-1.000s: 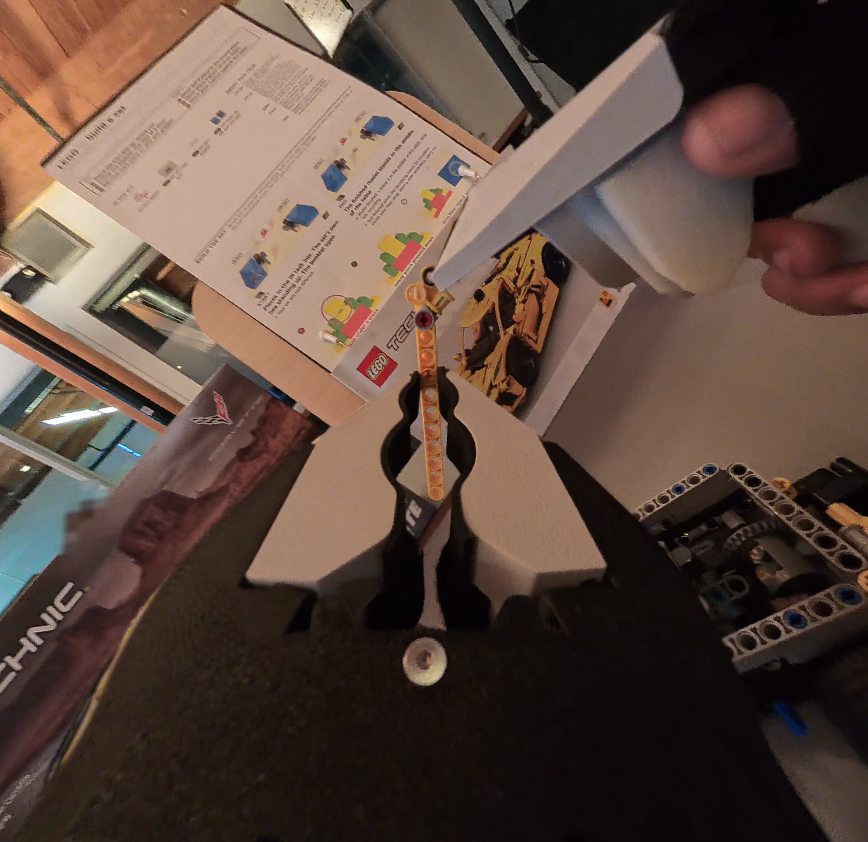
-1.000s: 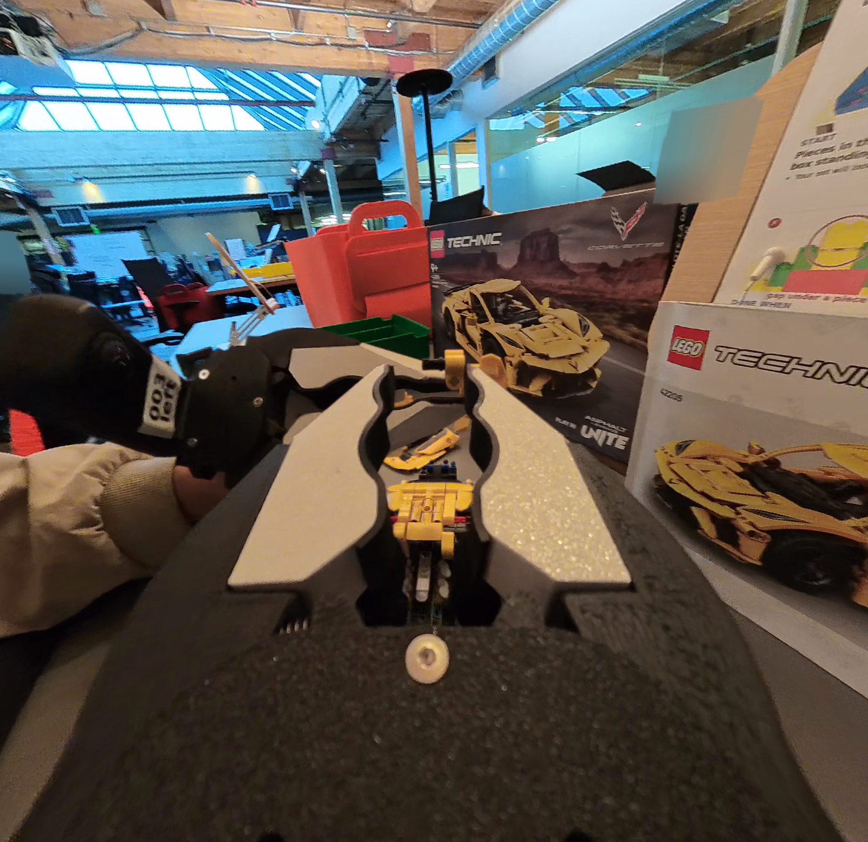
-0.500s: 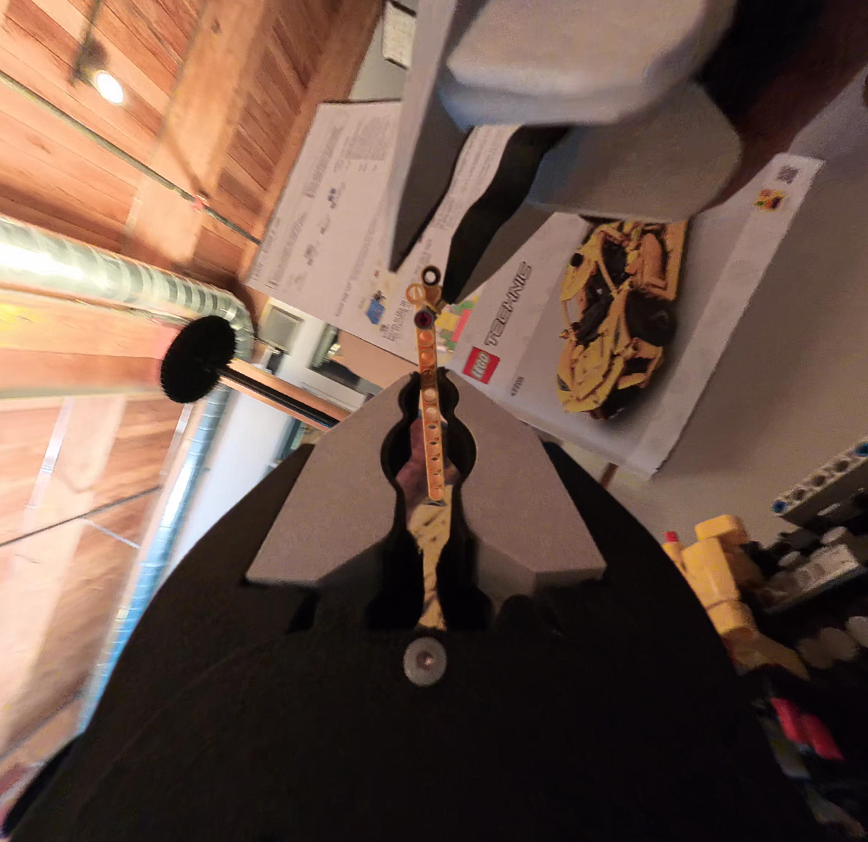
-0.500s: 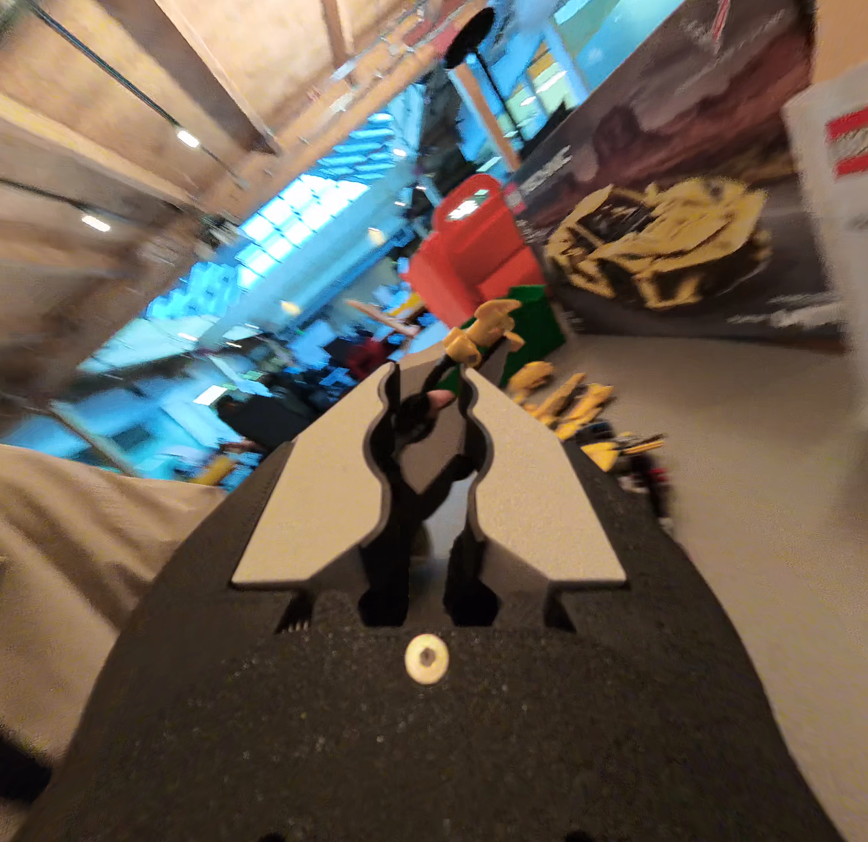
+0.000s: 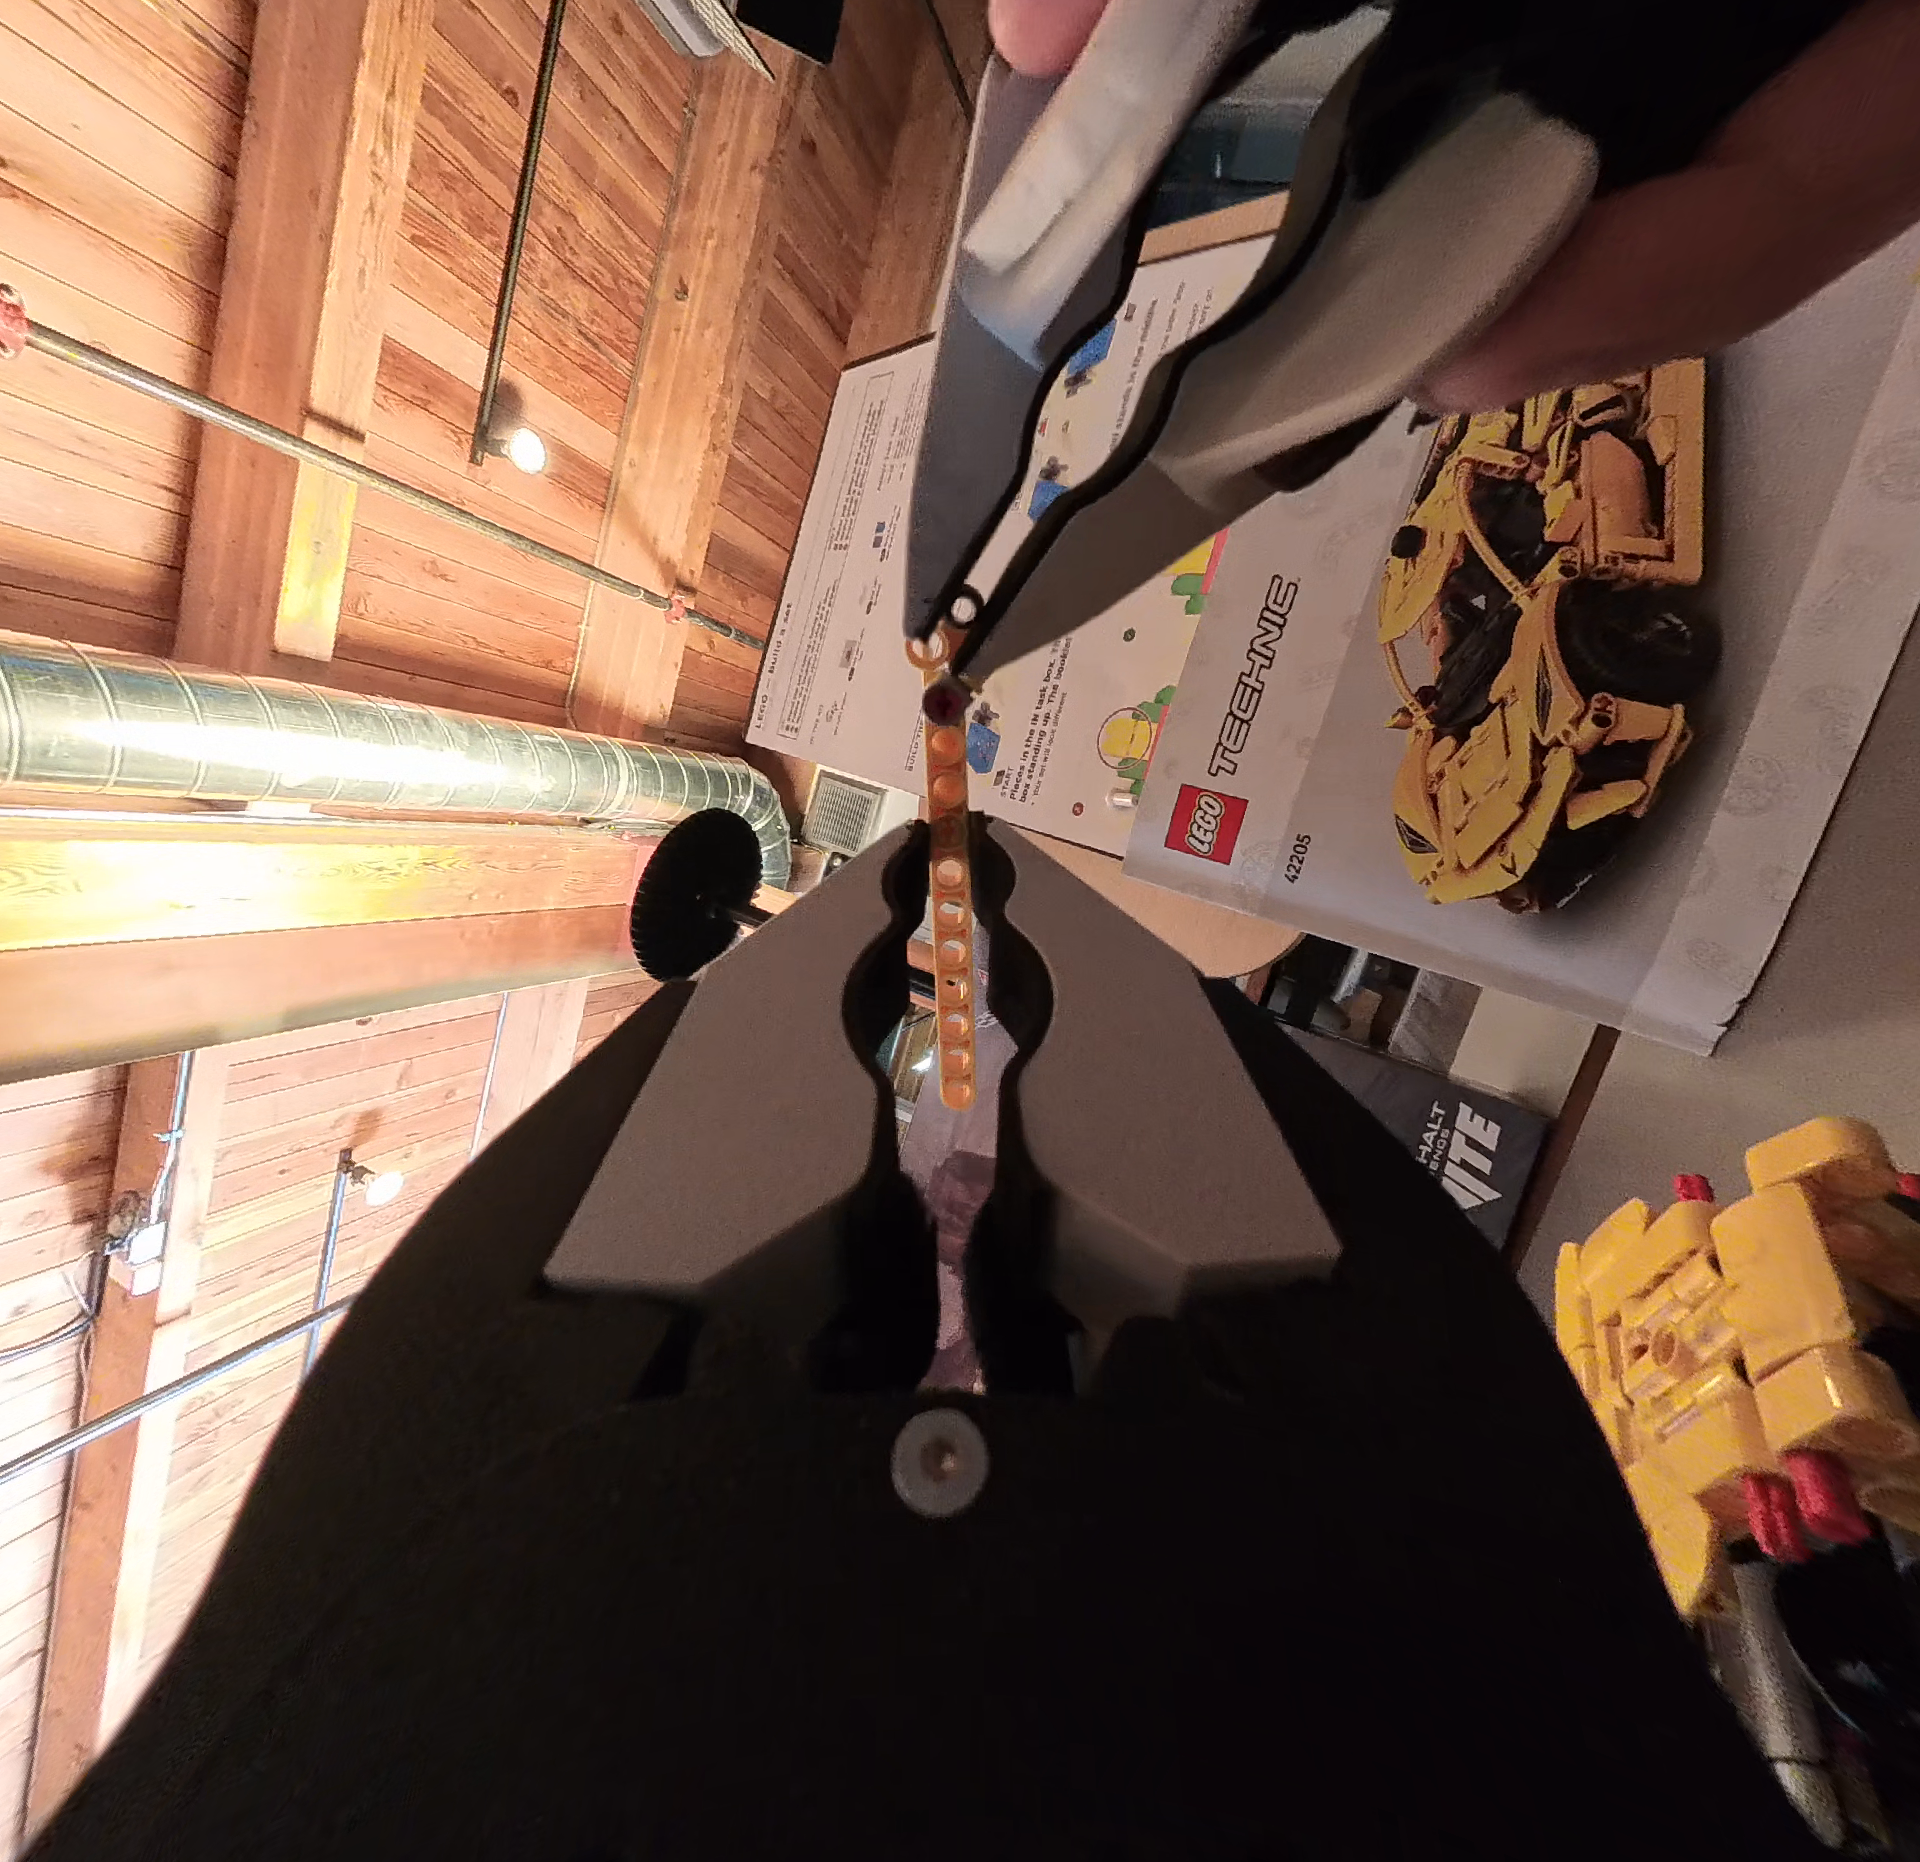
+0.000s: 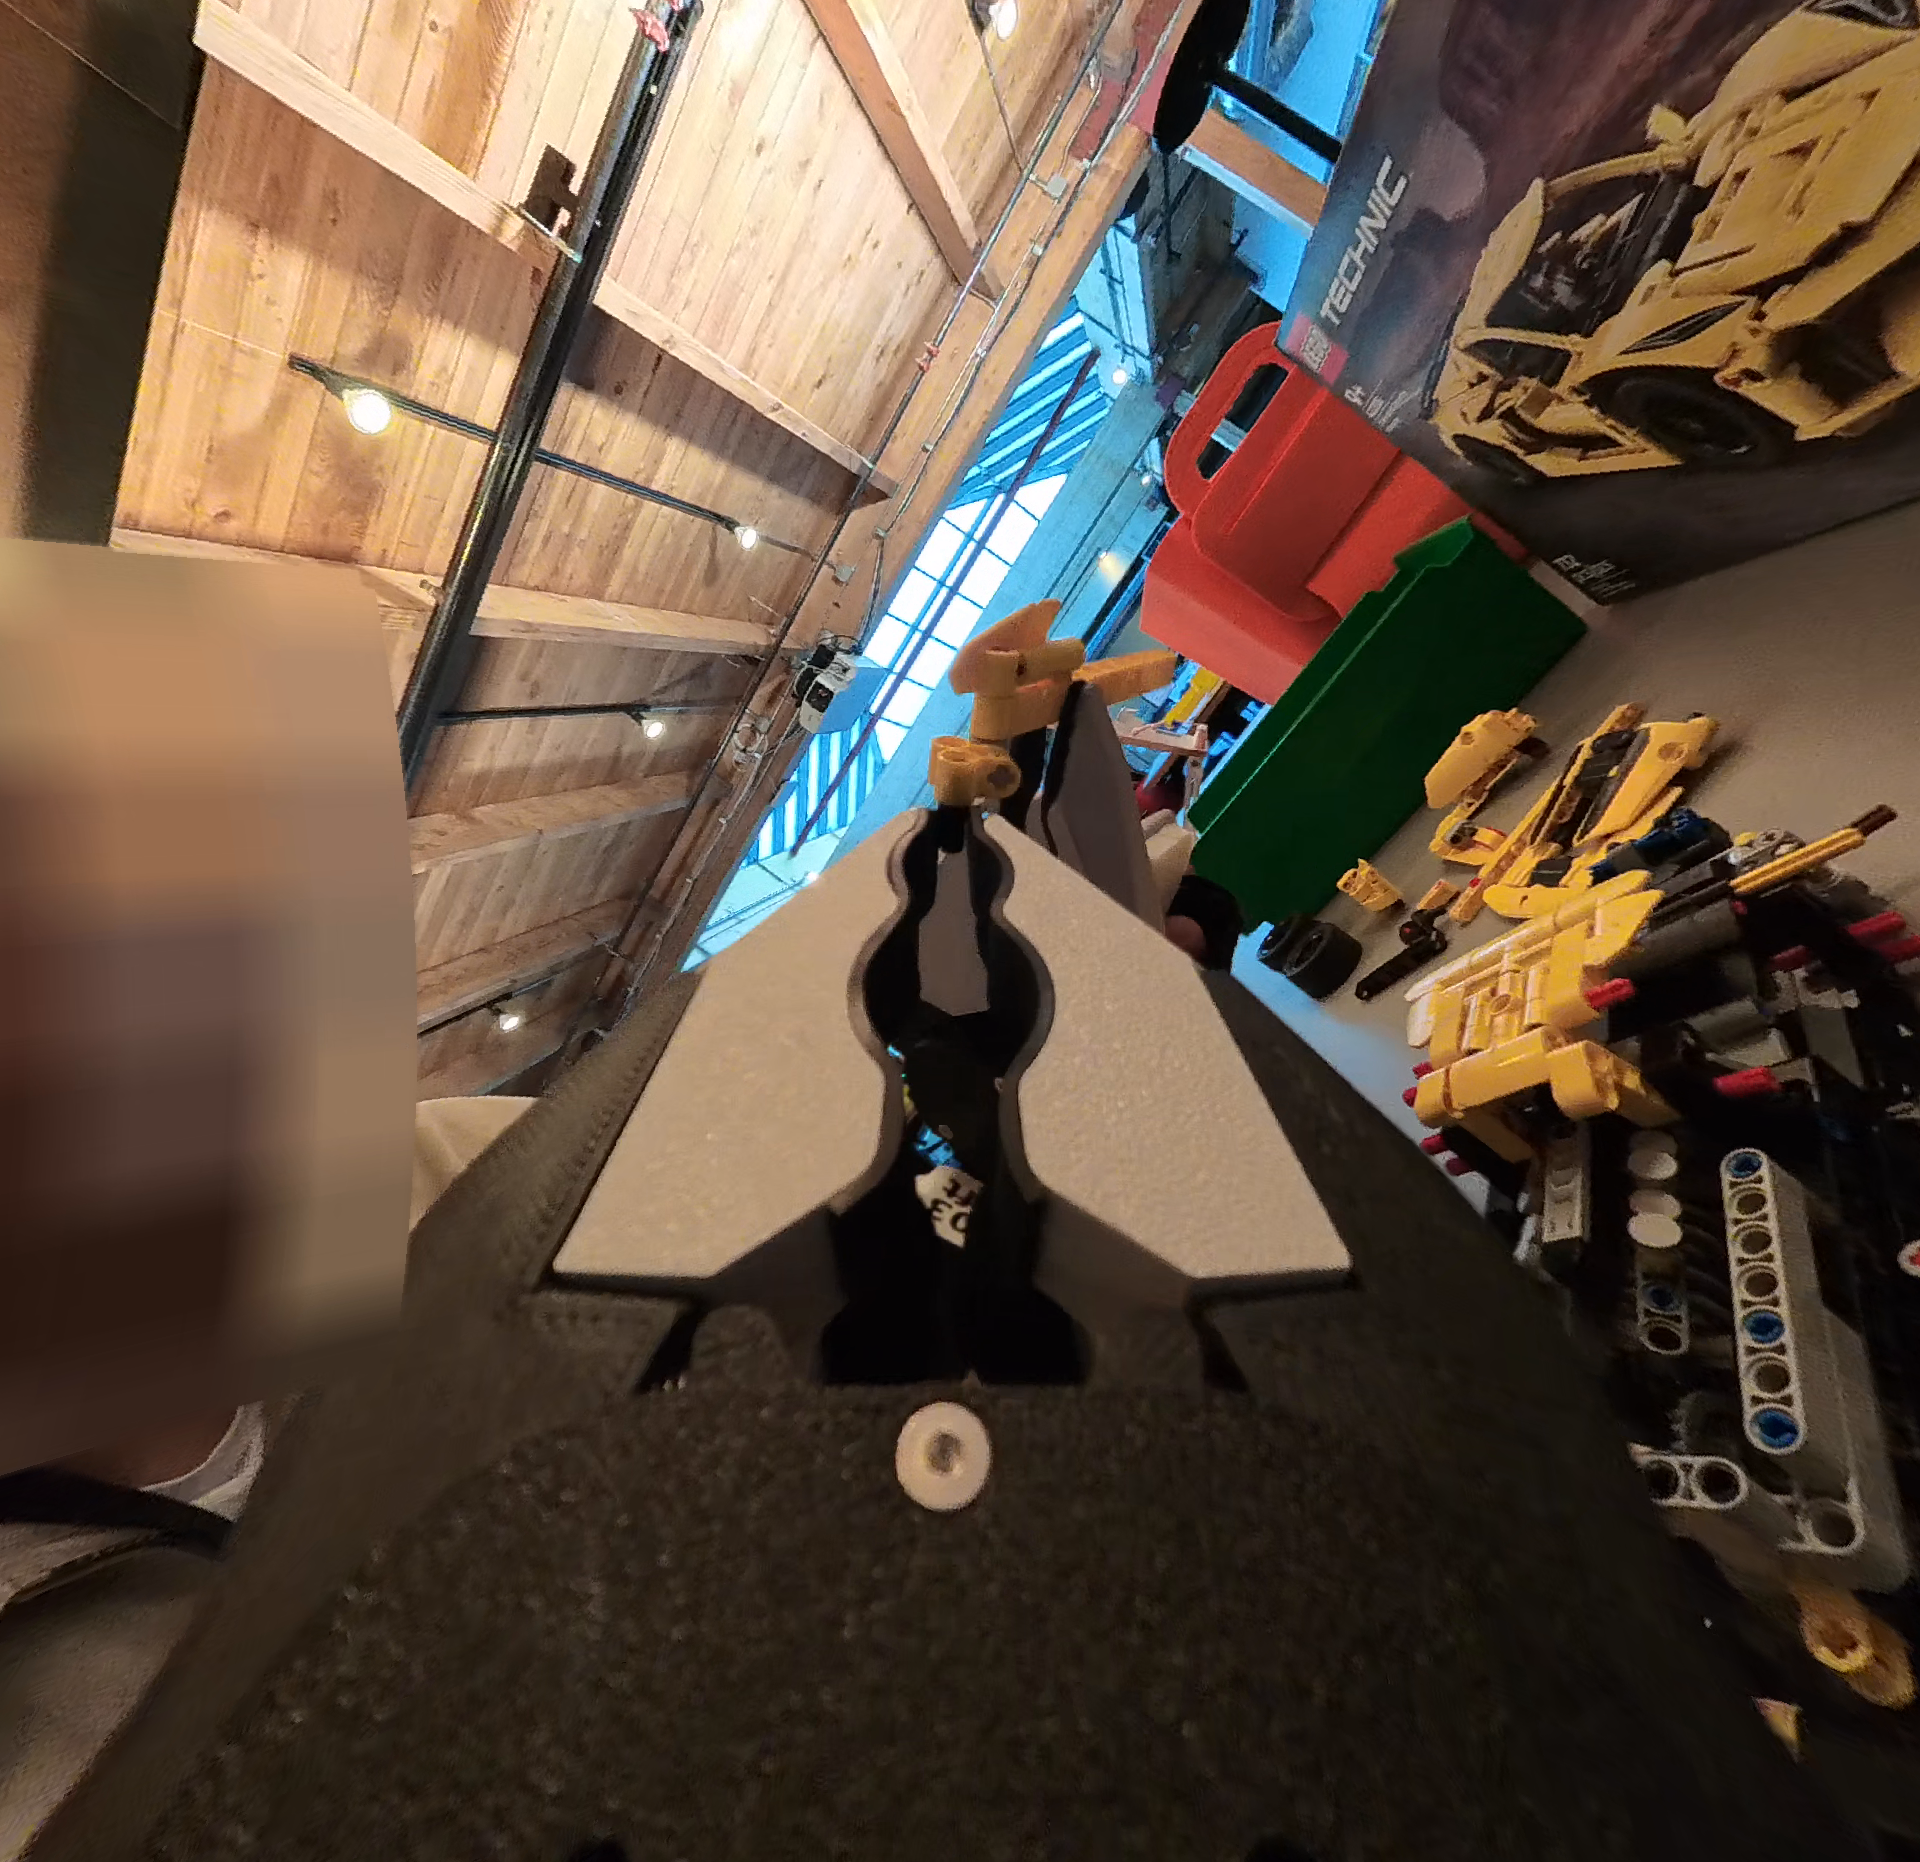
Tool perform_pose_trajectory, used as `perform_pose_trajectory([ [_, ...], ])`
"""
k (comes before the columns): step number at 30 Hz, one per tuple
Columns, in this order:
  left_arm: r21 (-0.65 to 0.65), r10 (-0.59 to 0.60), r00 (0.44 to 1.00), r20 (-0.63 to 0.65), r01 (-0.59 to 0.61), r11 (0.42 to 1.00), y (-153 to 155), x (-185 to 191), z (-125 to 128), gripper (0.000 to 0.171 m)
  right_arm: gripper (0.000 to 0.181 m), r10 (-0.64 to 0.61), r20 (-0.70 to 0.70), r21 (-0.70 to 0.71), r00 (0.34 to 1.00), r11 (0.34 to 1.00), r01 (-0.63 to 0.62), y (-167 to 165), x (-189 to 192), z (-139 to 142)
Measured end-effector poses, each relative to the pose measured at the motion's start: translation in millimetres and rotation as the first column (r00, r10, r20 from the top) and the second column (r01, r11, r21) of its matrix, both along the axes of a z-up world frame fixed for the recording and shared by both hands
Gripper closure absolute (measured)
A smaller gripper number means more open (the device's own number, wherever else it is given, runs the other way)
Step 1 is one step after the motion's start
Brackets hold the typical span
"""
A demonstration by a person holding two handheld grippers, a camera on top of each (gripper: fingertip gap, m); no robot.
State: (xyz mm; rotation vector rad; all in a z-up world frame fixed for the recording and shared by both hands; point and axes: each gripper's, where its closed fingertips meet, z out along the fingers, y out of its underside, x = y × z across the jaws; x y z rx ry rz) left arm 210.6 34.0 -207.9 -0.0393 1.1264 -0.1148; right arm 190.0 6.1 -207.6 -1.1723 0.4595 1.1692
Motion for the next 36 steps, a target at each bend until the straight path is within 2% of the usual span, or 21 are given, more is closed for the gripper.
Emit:
perform_pose_trajectory([
  [4, 0.018, 0.007, 1.000, 0.015, -0.008, 1.000, -2.5, -0.1, 1.1, 0.166, 0.179, 0.022, -0.044, 0.030, 0.999, 0.999, -0.021, -1.3, 0.6, 1.5],
  [6, -0.015, 0.006, 1.000, -0.005, -0.007, 1.000, -1.1, 2.2, -1.4, 0.166, 0.179, 0.009, -0.023, 0.005, 1.000, 1.000, -0.009, 0.1, 1.0, -1.3],
  [9, -0.203, -0.078, 0.988, -0.133, 0.050, 0.978, -1.1, 12.1, -13.7, 0.162, 0.179, -0.060, 0.140, -0.110, 0.988, 0.991, 0.076, 1.0, 8.2, -15.0],
  [11, -0.324, -0.178, 0.960, -0.217, 0.101, 0.940, -4.2, 14.6, -20.6, 0.141, 0.179, -0.099, 0.284, -0.184, 0.954, 0.970, 0.156, -3.3, 17.4, -24.8],
  [13, -0.411, -0.217, 0.941, -0.260, 0.096, 0.907, 0.3, 16.7, -23.1, 0.138, 0.178, -0.072, 0.361, -0.205, 0.930, 0.967, 0.154, -8.5, 15.7, -25.5],
  [15, -0.455, -0.283, 0.896, -0.343, 0.105, 0.884, -2.5, 18.5, -34.1, 0.138, 0.179, -0.028, 0.417, -0.232, 0.909, 0.963, 0.136, -11.3, 9.8, -28.1],
  [17, -0.507, -0.341, 0.841, -0.420, 0.094, 0.857, -4.7, 20.0, -48.6, 0.137, 0.178, 0.023, 0.510, -0.294, 0.860, 0.944, 0.149, -12.1, 4.9, -38.8],
  [18, -0.526, -0.362, 0.818, -0.448, 0.086, 0.846, -5.2, 20.3, -54.7, 0.138, 0.178, 0.051, 0.560, -0.320, 0.827, 0.934, 0.160, -12.7, 2.6, -44.0],
  [19, -0.540, -0.366, 0.821, -0.438, 0.085, 0.838, -3.0, 20.7, -54.3, 0.138, 0.178, 0.073, 0.598, -0.347, 0.798, 0.921, 0.176, -12.9, 1.8, -49.2],
  [20, -0.537, -0.385, 0.803, -0.454, 0.098, 0.838, -5.2, 19.4, -57.9, 0.153, 0.178, 0.084, 0.624, -0.368, 0.777, 0.909, 0.196, -12.9, 2.5, -53.2],
  [21, -0.531, -0.397, 0.783, -0.478, 0.103, 0.841, -7.5, 18.3, -62.9, 0.162, 0.178, 0.086, 0.631, -0.371, 0.771, 0.906, 0.202, -12.8, 2.2, -53.4],
  [23, -0.552, -0.410, 0.771, -0.487, 0.093, 0.829, -7.6, 19.3, -65.7, 0.164, 0.178, 0.068, 0.634, -0.359, 0.770, 0.908, 0.216, -11.5, 3.3, -52.3],
  [25, -0.624, -0.456, 0.738, -0.498, 0.060, 0.779, -7.7, 20.9, -67.6, 0.163, 0.178, 0.061, 0.647, -0.354, 0.760, 0.907, 0.228, -10.9, 4.3, -53.9],
  [27, -0.710, -0.513, 0.716, -0.474, 0.034, 0.703, -6.4, 22.5, -63.7, 0.161, 0.178, 0.062, 0.645, -0.358, 0.761, 0.905, 0.230, -10.4, 5.1, -53.9],
  [29, -0.737, -0.516, 0.725, -0.457, 0.016, 0.675, -3.4, 24.6, -60.7, 0.160, 0.179, 0.049, 0.637, -0.364, 0.769, 0.899, 0.244, -9.1, 9.1, -54.4],
  [32, -0.735, -0.478, 0.753, -0.453, -0.013, 0.678, 0.4, 28.4, -61.4, 0.160, 0.179, 0.052, 0.644, -0.389, 0.763, 0.881, 0.268, -8.0, 13.6, -61.0],
  [34, -0.773, -0.469, 0.778, -0.418, -0.033, 0.634, 3.1, 31.3, -58.3, 0.160, 0.179, 0.046, 0.630, -0.399, 0.776, 0.876, 0.272, -7.9, 16.0, -60.8],
  [35, -0.820, -0.459, 0.814, -0.356, -0.038, 0.570, 12.9, 33.0, -48.4, 0.164, 0.180, 0.169, 0.659, -0.525, 0.733, 0.801, 0.287, -12.7, 15.4, -88.4],
  [36, -0.891, -0.489, 0.832, -0.262, -0.013, 0.454, 26.0, 32.4, -30.2, 0.165, 0.180, 0.287, 0.699, -0.593, 0.655, 0.744, 0.308, -16.0, 9.8, -116.3],
])
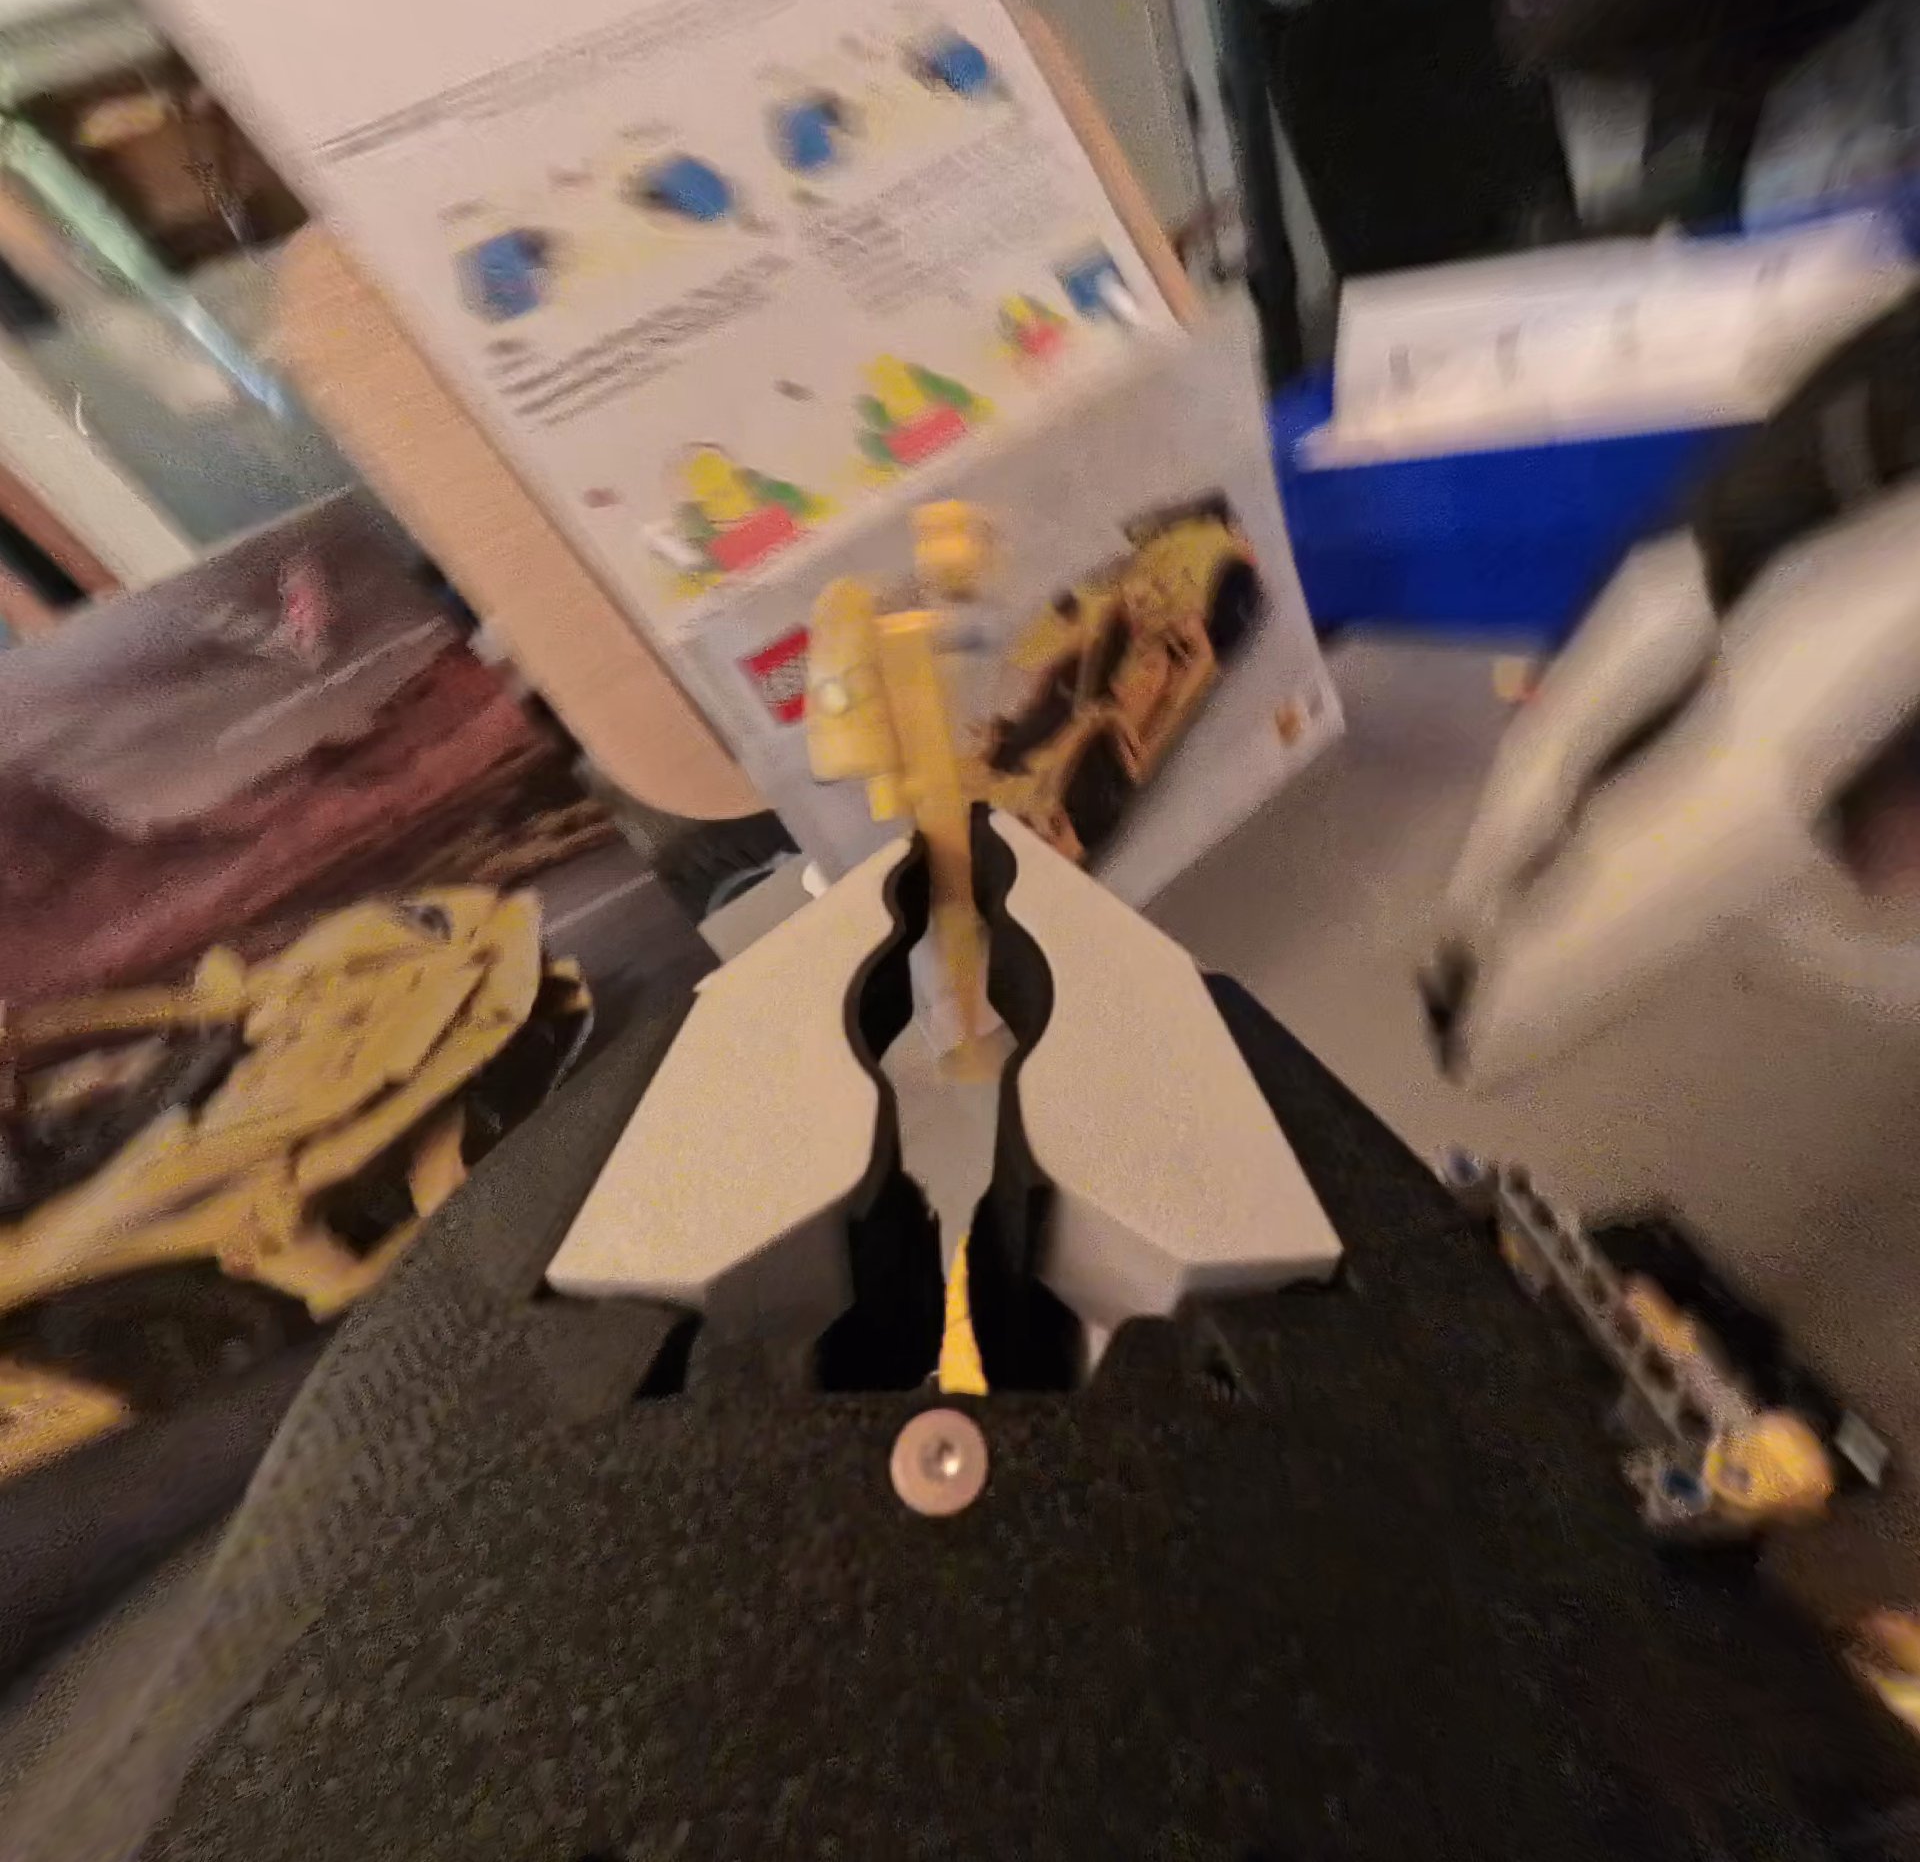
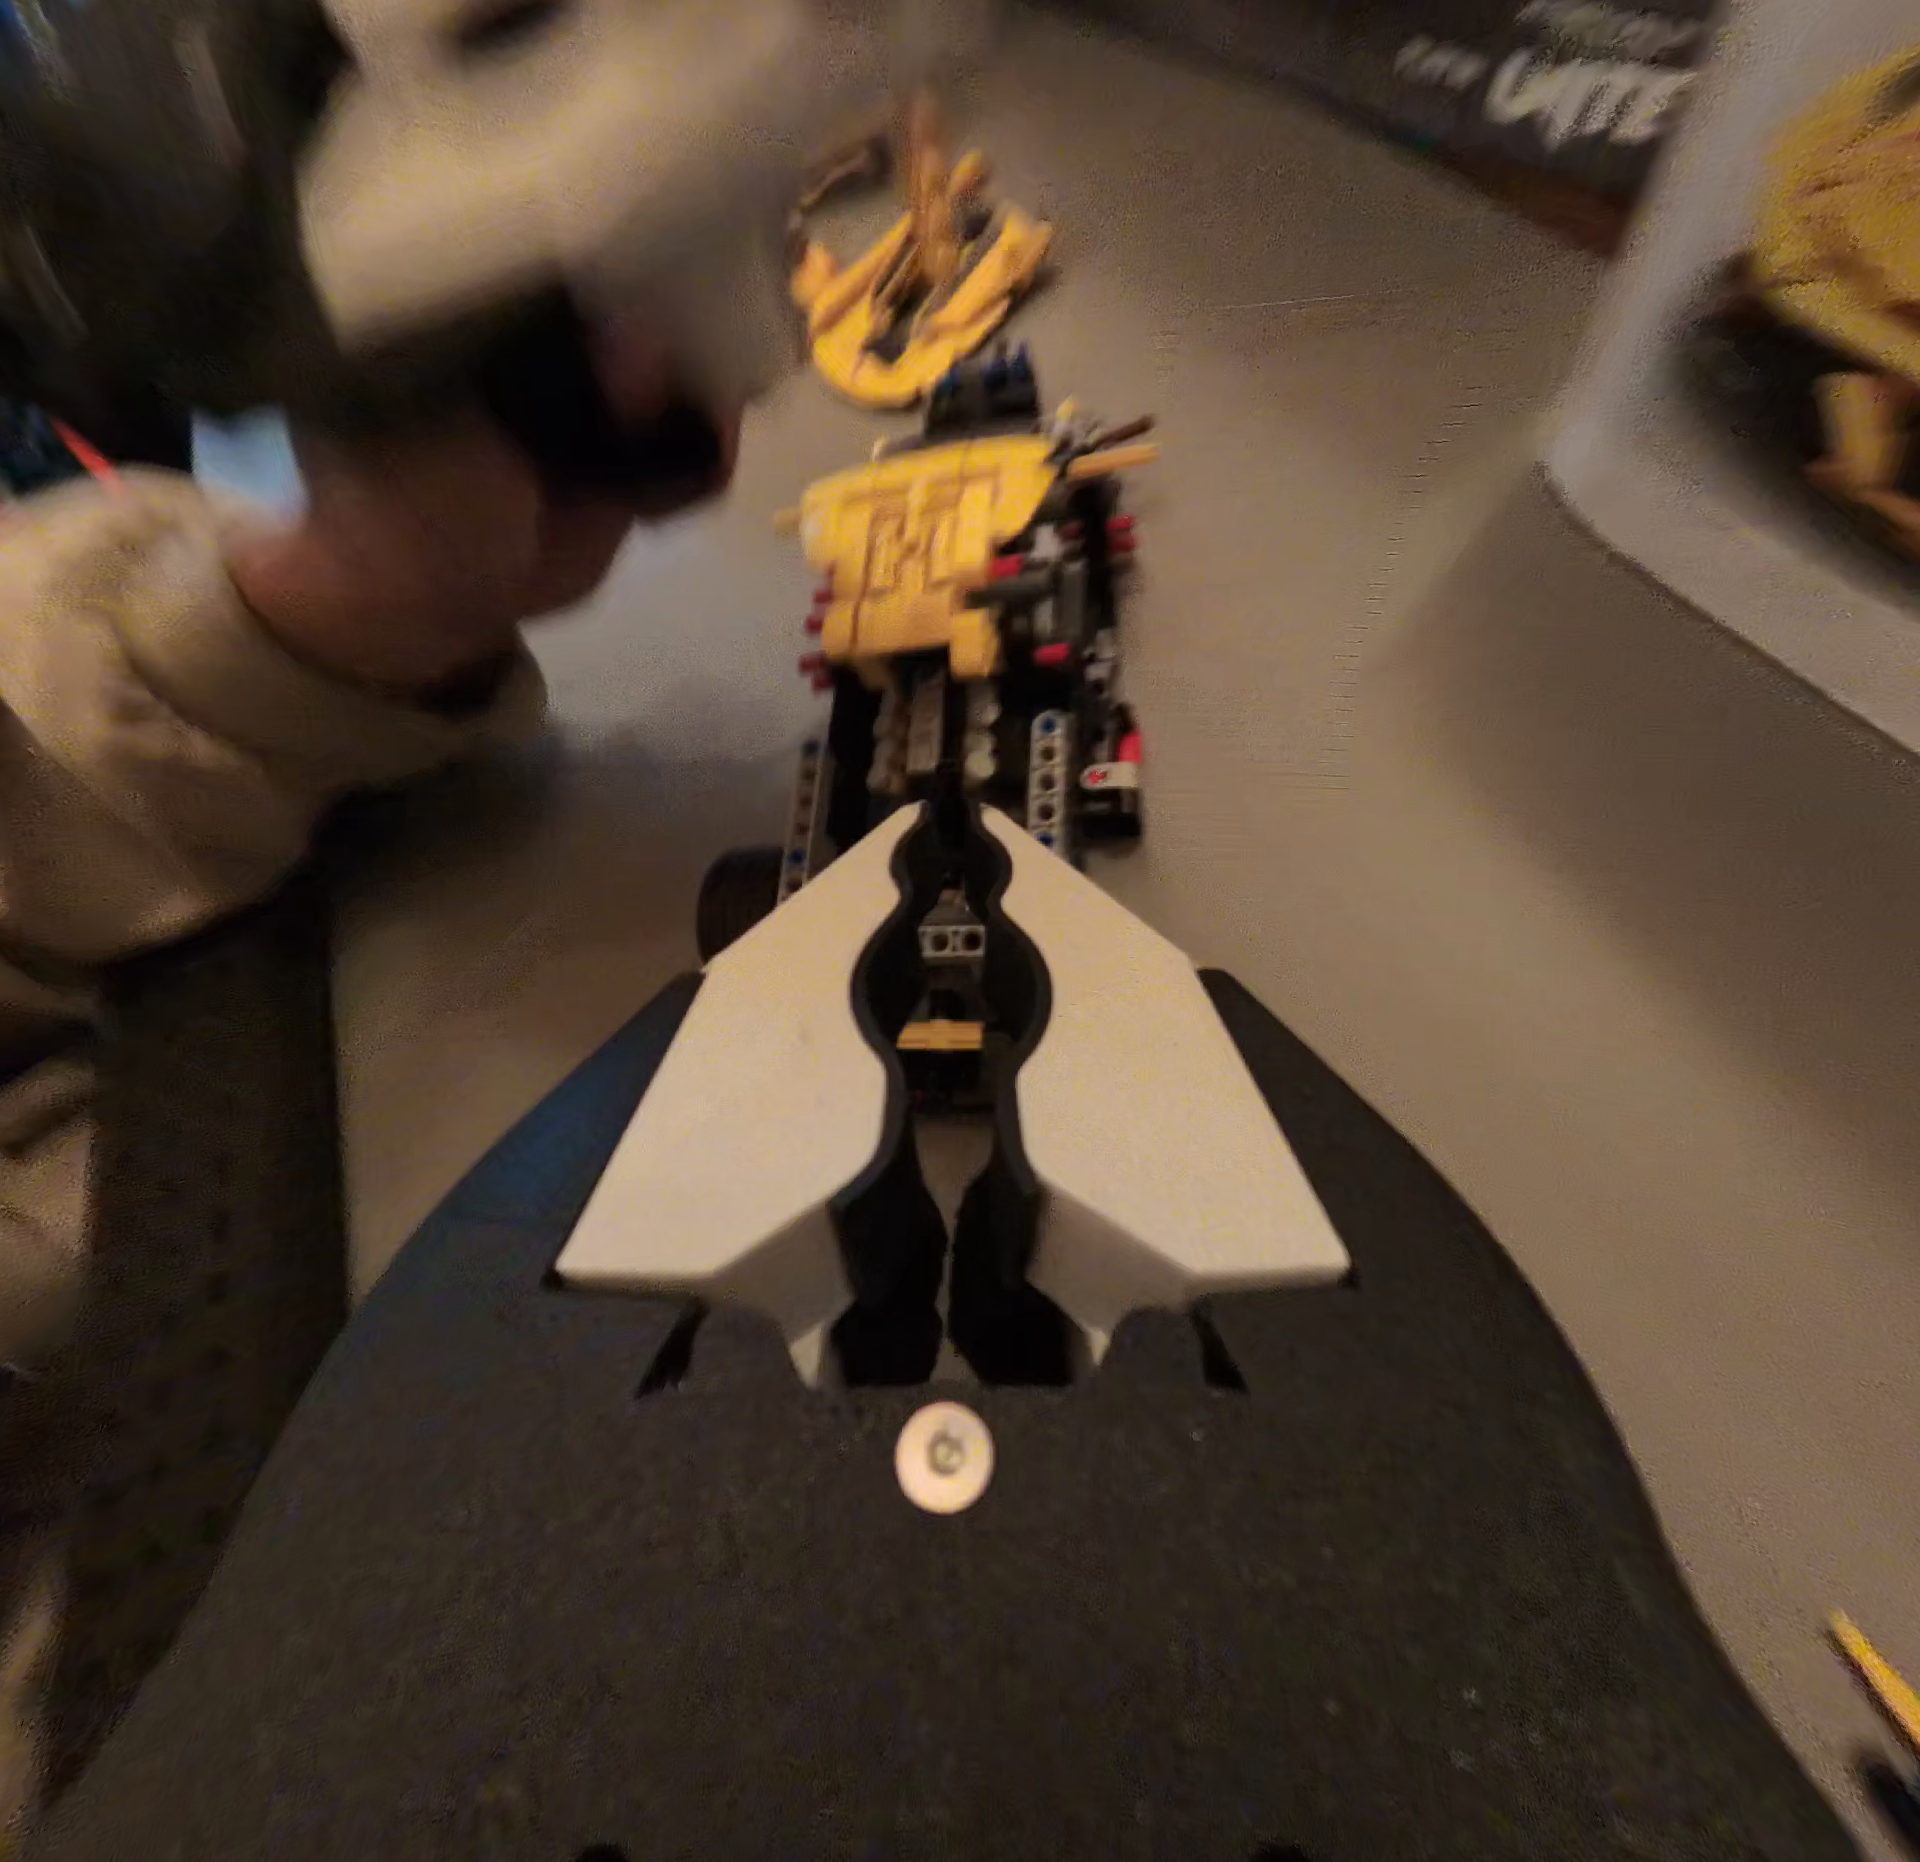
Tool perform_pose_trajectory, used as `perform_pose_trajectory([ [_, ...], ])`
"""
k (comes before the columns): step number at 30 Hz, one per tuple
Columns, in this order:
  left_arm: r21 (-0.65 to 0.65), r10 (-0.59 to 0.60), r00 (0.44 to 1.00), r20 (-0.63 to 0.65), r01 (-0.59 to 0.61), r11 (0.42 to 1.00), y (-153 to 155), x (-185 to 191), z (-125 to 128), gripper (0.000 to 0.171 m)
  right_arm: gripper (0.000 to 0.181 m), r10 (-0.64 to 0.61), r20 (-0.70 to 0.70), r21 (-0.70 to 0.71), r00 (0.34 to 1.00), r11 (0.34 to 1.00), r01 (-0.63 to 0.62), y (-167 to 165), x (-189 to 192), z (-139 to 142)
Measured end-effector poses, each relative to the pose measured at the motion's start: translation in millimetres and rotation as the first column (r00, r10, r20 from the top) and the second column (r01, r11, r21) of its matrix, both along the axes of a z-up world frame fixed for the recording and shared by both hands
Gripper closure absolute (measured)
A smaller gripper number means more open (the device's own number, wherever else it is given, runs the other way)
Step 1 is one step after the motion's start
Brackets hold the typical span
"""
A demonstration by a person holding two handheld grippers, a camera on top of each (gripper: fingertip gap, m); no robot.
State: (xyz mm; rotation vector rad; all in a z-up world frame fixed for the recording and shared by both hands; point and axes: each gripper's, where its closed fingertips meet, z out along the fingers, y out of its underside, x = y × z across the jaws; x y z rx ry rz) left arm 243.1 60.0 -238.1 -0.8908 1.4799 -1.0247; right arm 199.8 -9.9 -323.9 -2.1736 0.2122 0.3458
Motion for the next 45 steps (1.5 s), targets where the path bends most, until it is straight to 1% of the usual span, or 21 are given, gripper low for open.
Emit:
perform_pose_trajectory([
  [1, -0.071, 0.031, 1.000, 0.002, -0.031, 0.997, 18.5, -0.4, 12.6, 0.165, 0.180, 0.049, -0.023, 0.051, 0.999, 0.998, -0.048, 7.0, -13.9, -0.3],
  [3, 0.029, 0.042, 0.999, 0.032, -0.043, 0.999, 33.9, -7.0, 20.7, 0.165, 0.179, 0.017, -0.047, 0.156, 0.999, 0.988, -0.010, 13.9, -12.2, 27.4],
  [5, -0.012, 0.012, 1.000, 0.019, -0.012, 1.000, 31.7, -11.9, 13.7, 0.165, 0.180, 0.019, -0.013, 0.201, 1.000, 0.979, -0.016, 8.4, -3.9, 46.2],
  [7, -0.005, -0.032, 0.999, 0.031, 0.032, 0.999, 18.6, -12.5, 14.5, 0.165, 0.179, 0.035, -0.070, 0.179, 0.997, 0.984, -0.022, -2.0, 3.5, 39.2],
  [9, 0.108, -0.021, 0.999, 0.033, 0.017, 0.994, 9.5, -10.0, 11.8, 0.165, 0.179, -0.048, 0.037, 0.014, 0.998, 0.999, 0.047, -31.8, 31.8, 9.9],
  [11, 0.286, -0.009, 0.996, 0.084, -0.016, 0.958, -0.2, -10.6, 6.8, 0.165, 0.178, -0.058, 0.199, -0.205, 0.978, 0.974, 0.100, -85.7, 57.7, -22.6],
  [14, 0.564, 0.010, 0.978, 0.207, -0.127, 0.816, -11.5, -13.5, 4.4, 0.165, 0.178, -0.128, 0.244, -0.481, 0.961, 0.845, 0.235, -172.8, 76.0, -55.1],
  [15, 0.605, 0.002, 0.972, 0.236, -0.149, 0.782, -15.3, -14.4, 5.4, 0.165, 0.178, -0.176, 0.233, -0.509, 0.957, 0.816, 0.274, -190.2, 78.1, -56.3],
  [17, 0.629, -0.006, 0.968, 0.250, -0.158, 0.762, -19.3, -15.4, 4.7, 0.165, 0.156, -0.237, 0.204, -0.460, 0.950, 0.833, 0.306, -198.0, 80.4, -47.8],
  [19, 0.634, -0.022, 0.966, 0.258, -0.152, 0.758, -22.2, -16.8, 4.4, 0.165, 0.140, -0.275, 0.190, -0.361, 0.943, 0.873, 0.327, -186.9, 85.5, -31.2],
  [22, 0.608, -0.104, 0.964, 0.243, -0.068, 0.791, -34.4, -21.5, 2.9, 0.165, 0.141, -0.150, 0.089, 0.019, 0.985, 0.989, 0.149, -119.3, 58.5, 24.8],
  [24, 0.559, -0.197, 0.951, 0.238, 0.032, 0.829, -47.0, -27.7, 4.9, 0.165, 0.138, 0.011, 0.039, 0.327, 0.999, 0.945, -0.023, -76.8, 23.1, 74.0],
  [26, 0.534, -0.248, 0.934, 0.256, 0.077, 0.842, -54.6, -33.0, 9.1, 0.165, 0.140, 0.152, -0.020, 0.488, 0.988, 0.864, -0.123, -53.7, -7.0, 104.1],
  [28, 0.538, -0.274, 0.928, 0.253, 0.101, 0.837, -59.6, -35.2, 8.2, 0.165, 0.146, 0.235, -0.048, 0.514, 0.971, 0.839, -0.178, -39.1, -23.9, 109.1],
  [32, 0.555, -0.275, 0.931, 0.239, 0.101, 0.825, -63.3, -34.4, 4.2, 0.165, 0.157, 0.235, -0.033, 0.497, 0.972, 0.847, -0.188, -24.9, -29.4, 101.3],
  [34, 0.589, -0.240, 0.935, 0.262, 0.041, 0.807, -59.5, -32.5, 5.9, 0.165, 0.160, 0.209, -0.049, 0.493, 0.977, 0.856, -0.159, -23.7, -25.5, 100.3],
  [36, 0.668, -0.145, 0.933, 0.329, -0.122, 0.734, -47.2, -28.7, 12.0, 0.166, 0.158, 0.162, -0.053, 0.456, 0.985, 0.882, -0.120, -23.2, -17.7, 93.6],
  [39, 0.764, -0.141, 0.890, 0.434, -0.281, 0.580, -47.3, -32.6, 15.7, 0.166, 0.154, 0.101, -0.132, 0.478, 0.986, 0.878, -0.026, -20.9, -8.1, 97.1],
  [41, 0.788, -0.158, 0.862, 0.482, -0.348, 0.508, -50.3, -35.4, 17.8, 0.165, 0.154, 0.116, -0.248, 0.499, 0.962, 0.866, 0.024, -17.7, -7.9, 101.6],
  [43, 0.787, -0.155, 0.848, 0.506, -0.381, 0.484, -50.1, -36.2, 20.3, 0.165, 0.159, 0.152, -0.335, 0.521, 0.930, 0.852, 0.048, -17.1, -8.6, 105.7],
  [45, 0.783, -0.146, 0.842, 0.519, -0.400, 0.476, -48.5, -37.1, 23.2, 0.165, 0.169, 0.164, -0.313, 0.501, 0.935, 0.866, 0.016, -17.2, -11.8, 99.9],
])
